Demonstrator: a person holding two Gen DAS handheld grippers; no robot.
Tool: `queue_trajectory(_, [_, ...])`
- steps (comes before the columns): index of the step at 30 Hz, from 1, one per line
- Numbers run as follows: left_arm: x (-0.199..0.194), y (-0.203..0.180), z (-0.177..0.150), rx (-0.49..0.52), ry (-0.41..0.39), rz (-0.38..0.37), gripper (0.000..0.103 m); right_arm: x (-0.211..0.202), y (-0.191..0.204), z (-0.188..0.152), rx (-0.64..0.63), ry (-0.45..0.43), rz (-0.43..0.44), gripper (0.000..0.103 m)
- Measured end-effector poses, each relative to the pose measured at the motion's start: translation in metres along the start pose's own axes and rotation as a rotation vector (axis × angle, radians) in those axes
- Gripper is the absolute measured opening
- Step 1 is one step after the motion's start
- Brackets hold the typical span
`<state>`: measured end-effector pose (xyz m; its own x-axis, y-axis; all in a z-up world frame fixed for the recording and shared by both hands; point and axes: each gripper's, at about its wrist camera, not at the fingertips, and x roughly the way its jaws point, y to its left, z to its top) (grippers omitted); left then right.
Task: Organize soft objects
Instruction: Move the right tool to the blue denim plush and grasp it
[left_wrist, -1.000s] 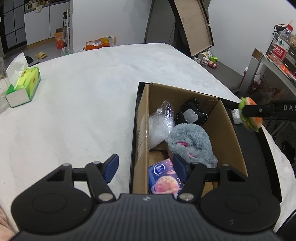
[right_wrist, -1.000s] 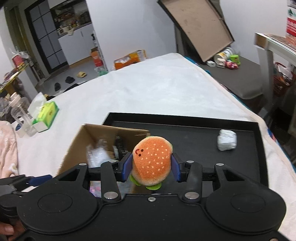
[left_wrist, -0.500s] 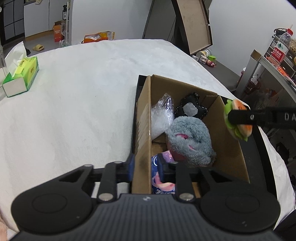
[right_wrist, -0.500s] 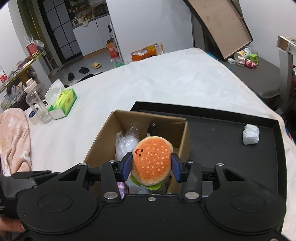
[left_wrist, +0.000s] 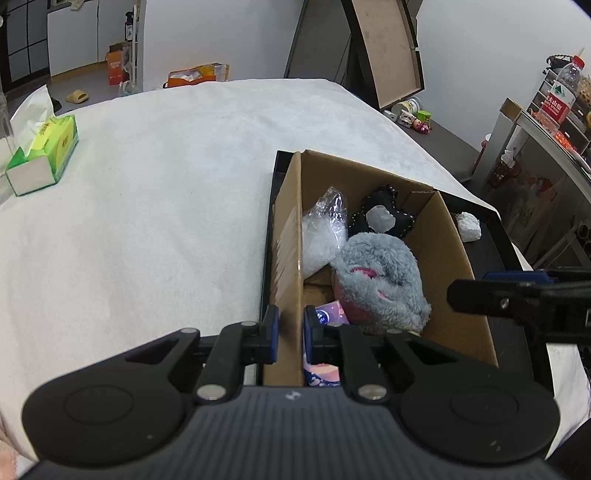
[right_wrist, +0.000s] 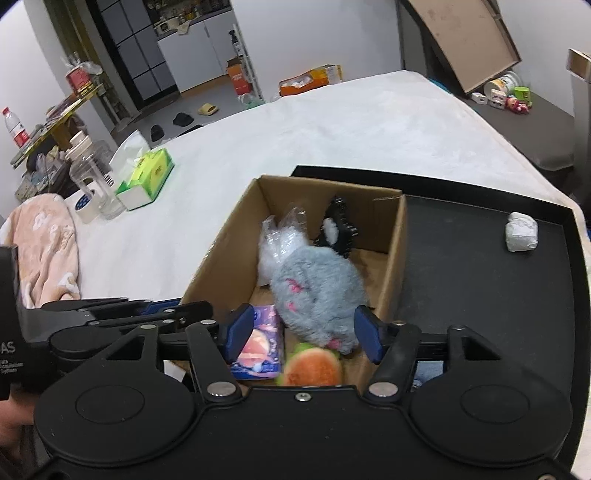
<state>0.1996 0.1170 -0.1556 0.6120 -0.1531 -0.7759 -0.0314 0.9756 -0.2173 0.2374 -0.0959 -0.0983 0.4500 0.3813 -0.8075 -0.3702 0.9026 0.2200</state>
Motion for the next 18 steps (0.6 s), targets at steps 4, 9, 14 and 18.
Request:
queue_trajectory(4, [-0.003,-0.002,0.002,0.008,-0.012,0.014,0.015,-0.002,-0.016,0.003,0.022,-0.015,-0.025,0.061])
queue_trajectory(9, [-0.002,-0.005,0.006,0.019,-0.014,0.031,0.016,-0.002,-0.036,0.002,0.044,-0.020,-0.058,0.061])
queue_trajectory(14, [-0.001,-0.009,0.009,0.032,-0.009,0.049,0.019,-0.002,-0.055,0.000,0.068,-0.022,-0.083,0.061])
queue_trajectory(18, [0.000,-0.014,0.011,0.045,-0.008,0.062,0.026,-0.001,-0.068,-0.004,0.087,-0.018,-0.097,0.061])
